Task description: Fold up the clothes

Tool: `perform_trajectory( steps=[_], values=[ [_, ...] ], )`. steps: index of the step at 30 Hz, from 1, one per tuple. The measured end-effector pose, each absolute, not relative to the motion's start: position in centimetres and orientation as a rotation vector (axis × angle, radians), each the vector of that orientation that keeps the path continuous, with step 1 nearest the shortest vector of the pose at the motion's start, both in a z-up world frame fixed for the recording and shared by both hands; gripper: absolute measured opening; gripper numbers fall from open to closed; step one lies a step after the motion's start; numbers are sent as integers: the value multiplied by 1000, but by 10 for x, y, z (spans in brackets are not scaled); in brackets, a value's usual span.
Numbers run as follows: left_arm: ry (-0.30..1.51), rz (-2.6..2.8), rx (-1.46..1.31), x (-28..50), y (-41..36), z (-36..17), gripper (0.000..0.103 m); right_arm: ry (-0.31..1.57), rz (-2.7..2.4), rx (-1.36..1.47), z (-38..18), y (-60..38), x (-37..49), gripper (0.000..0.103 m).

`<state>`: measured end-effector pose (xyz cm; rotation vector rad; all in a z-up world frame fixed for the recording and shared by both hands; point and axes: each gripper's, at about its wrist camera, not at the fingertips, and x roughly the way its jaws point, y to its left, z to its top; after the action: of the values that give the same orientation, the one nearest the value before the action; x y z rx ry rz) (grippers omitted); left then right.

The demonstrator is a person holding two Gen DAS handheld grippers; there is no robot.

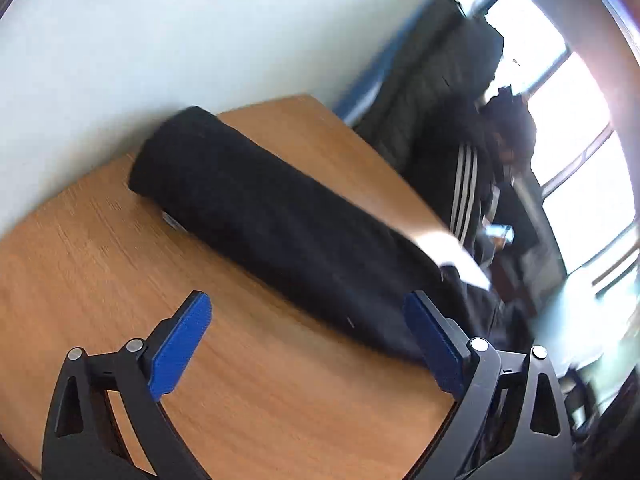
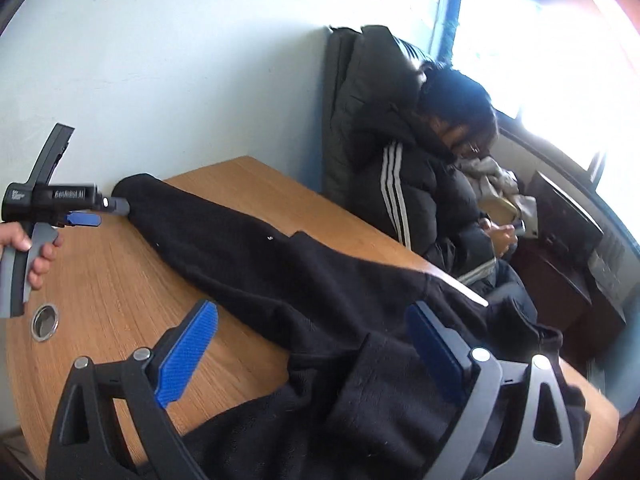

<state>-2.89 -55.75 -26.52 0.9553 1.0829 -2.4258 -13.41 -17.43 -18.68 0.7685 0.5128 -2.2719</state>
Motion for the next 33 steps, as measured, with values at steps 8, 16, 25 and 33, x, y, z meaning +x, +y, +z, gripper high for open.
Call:
perform_trajectory(
  steps=[8,16,25,33],
  values=[
    [1032,-2358,911,-48,-617,-300,98,569,-2299,854,-195,-161,-127,98],
    [1090,-2396,875,-74,-627,-308,73,580,-2262,850,-204,-174,-127,96],
    [1207,-2433,802,-80,-629,-303,9,495,-2294,941,-215,-129,-136,91],
    [878,-2742,680,-114,-523,-191,7,468,-2335,925,-209,-82,-136,91]
  ],
)
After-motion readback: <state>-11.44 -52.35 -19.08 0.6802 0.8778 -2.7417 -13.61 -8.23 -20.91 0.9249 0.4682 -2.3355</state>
